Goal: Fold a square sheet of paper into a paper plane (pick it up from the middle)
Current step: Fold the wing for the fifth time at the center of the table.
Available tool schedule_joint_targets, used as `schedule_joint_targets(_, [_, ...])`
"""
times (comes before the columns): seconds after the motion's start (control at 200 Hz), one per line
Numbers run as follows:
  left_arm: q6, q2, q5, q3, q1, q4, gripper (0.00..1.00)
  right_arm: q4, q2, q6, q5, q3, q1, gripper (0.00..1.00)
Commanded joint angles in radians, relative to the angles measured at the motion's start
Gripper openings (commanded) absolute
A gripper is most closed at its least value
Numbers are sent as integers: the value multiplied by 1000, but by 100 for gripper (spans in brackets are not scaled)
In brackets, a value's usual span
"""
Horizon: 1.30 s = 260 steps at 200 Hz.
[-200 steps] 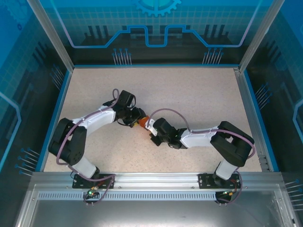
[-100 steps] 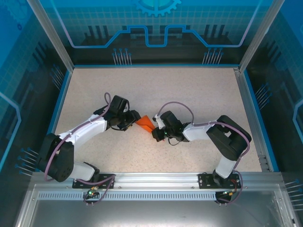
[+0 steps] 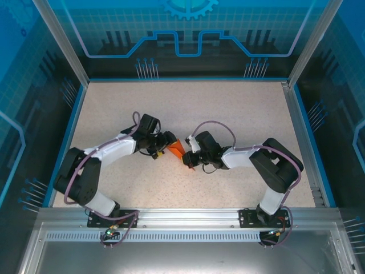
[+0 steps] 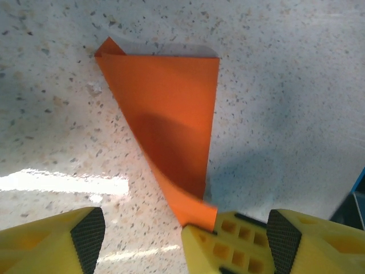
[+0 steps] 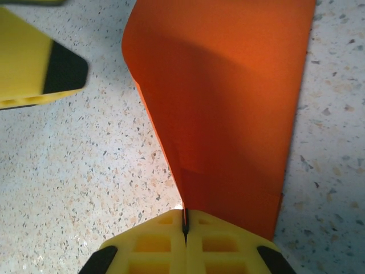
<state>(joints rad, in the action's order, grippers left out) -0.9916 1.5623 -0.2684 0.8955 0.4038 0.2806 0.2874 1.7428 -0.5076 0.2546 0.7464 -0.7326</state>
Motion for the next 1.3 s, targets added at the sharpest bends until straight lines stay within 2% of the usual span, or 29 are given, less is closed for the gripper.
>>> schedule_joint_targets(0.0, [-66, 54, -35, 64, -2, 7, 76, 35, -20, 64, -46, -9, -20, 0])
schedule_joint_targets(0.12, [-112, 95, -31, 74, -2, 14, 70, 46, -16, 129, -99, -8, -56, 0])
schedule_joint_targets(0.28, [-108, 118, -30, 77, 0, 50, 61, 64, -22, 203, -198, -11, -105, 1])
schedule_joint_targets(0.545, [-65, 104, 0, 88, 0, 102, 32, 31, -31, 322, -288, 0, -146, 4])
schedule_joint_targets(0.61, [-43, 112, -4, 102, 0, 113, 21, 5, -38, 348, -302, 7, -149, 5])
schedule_joint_targets(0.715, [-18, 129, -16, 123, -2, 124, 5, -12, -50, 392, -315, 9, -151, 9])
schedule_joint_targets(0.78, [-5, 134, -19, 132, -2, 136, 0, -53, -59, 422, -318, 10, -154, 12])
schedule_joint_targets(1.07, [14, 126, -29, 143, -14, 149, 0, -128, -52, 605, -430, 31, -201, 22])
schedule_joint_targets(1.295, [18, 133, -32, 148, -16, 155, 0, -112, -40, 635, -472, 41, -217, 17])
